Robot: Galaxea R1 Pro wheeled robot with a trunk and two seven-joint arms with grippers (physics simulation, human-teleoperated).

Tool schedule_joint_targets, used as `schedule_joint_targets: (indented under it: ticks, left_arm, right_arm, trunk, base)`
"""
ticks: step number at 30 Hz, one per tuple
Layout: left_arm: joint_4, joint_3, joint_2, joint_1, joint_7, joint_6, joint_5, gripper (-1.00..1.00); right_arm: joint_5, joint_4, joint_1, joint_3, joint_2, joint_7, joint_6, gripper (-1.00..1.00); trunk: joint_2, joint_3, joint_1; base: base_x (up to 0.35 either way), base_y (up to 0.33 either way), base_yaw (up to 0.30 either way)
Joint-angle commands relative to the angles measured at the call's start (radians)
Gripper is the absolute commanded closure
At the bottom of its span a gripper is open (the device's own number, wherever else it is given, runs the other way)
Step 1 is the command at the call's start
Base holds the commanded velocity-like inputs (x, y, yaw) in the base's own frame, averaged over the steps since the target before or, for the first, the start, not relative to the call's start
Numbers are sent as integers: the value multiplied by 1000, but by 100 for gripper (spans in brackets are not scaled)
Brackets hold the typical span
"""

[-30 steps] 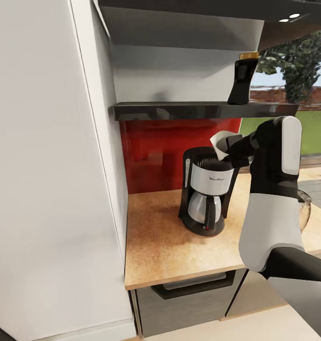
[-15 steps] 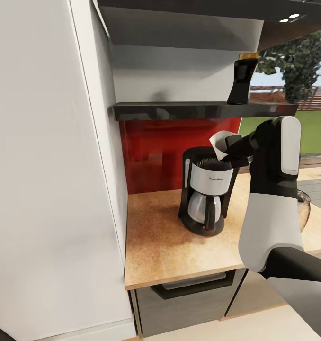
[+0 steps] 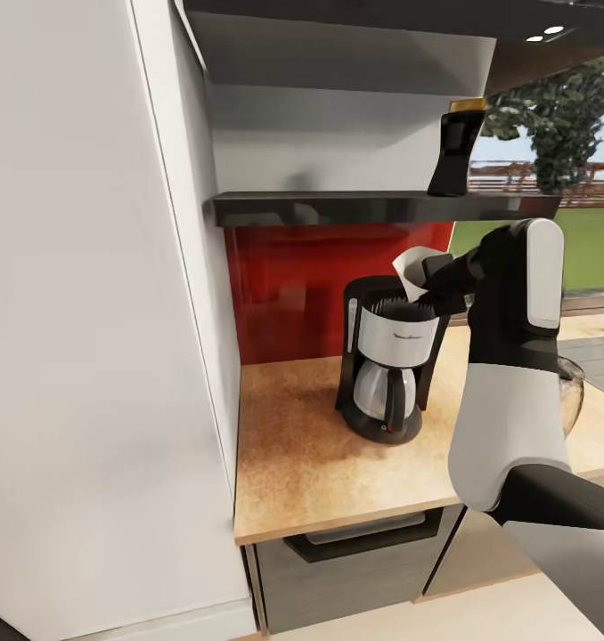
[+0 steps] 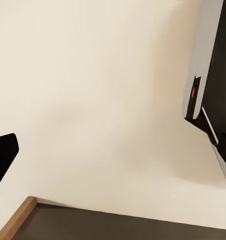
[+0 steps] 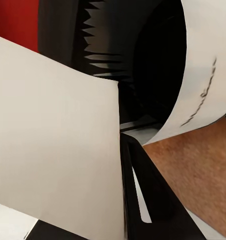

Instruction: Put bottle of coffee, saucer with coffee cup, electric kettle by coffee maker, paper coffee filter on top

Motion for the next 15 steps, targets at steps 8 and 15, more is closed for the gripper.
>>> schedule_joint_targets:
  ticks: [8, 15]
  left_arm:
    - [-2, 6, 0, 0, 1, 0, -4, -100]
    - [-2, 6, 0, 0, 1, 0, -4, -100]
  right_arm:
    - [-4, 0, -1, -4, 0, -5, 9, 100]
    - [-4, -2, -1, -6, -4, -5, 10, 100]
  trunk:
    - [-2, -2, 1]
    - [-2, -2, 1]
  base:
    - [41, 0, 0]
    - [7, 0, 0]
